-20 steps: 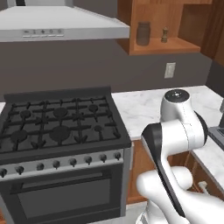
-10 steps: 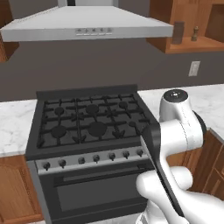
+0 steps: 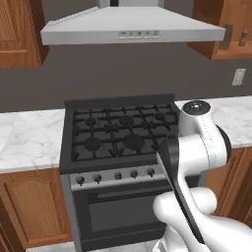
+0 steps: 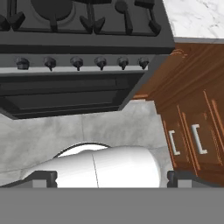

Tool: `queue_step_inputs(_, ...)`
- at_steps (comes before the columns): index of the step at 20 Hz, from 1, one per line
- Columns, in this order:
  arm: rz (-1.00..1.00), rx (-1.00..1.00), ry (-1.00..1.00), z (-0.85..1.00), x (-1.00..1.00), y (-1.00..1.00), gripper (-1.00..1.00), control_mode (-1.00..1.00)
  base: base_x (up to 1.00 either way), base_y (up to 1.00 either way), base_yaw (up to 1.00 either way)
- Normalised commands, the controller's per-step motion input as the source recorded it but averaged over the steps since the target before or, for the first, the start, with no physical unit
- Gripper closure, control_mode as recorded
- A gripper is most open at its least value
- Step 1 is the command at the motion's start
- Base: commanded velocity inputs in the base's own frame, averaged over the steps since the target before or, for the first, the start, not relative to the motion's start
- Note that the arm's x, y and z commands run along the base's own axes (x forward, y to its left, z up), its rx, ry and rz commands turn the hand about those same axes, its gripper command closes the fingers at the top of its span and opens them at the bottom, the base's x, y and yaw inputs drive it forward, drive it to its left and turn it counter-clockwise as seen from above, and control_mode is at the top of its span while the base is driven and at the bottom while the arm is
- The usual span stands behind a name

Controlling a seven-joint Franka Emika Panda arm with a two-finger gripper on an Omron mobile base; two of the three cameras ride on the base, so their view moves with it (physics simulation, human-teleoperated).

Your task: Pick the jar and candle from the dining table and place them in the open cabinet. Close the cabinet after placing the objects.

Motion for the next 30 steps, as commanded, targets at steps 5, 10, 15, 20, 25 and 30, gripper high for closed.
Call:
queue_step_inputs(5, 0.00, 0.00, 0.00, 0.00, 0.00, 0.00, -1.00, 1.00, -0.07, 0.33, 0.21)
queue_step_inputs(10, 0.00, 0.00, 0.00, 0.00, 0.00, 0.00, -1.00, 1.00, -0.12, 0.30, 0.22)
queue_step_inputs(15, 0.00, 0.00, 0.00, 0.00, 0.00, 0.00, -1.00, 1.00, -0.13, 0.30, 0.22)
queue_step_inputs(20, 0.00, 0.00, 0.00, 0.00, 0.00, 0.00, -1.00, 1.00, -0.12, 0.30, 0.22)
queue_step_inputs(25, 0.00, 0.00, 0.00, 0.00, 0.00, 0.00, -1.00, 1.00, -0.14, 0.28, 0.24)
queue_step_inputs(30, 0.00, 0.00, 0.00, 0.00, 0.00, 0.00, -1.00, 1.00, -0.16, 0.30, 0.25)
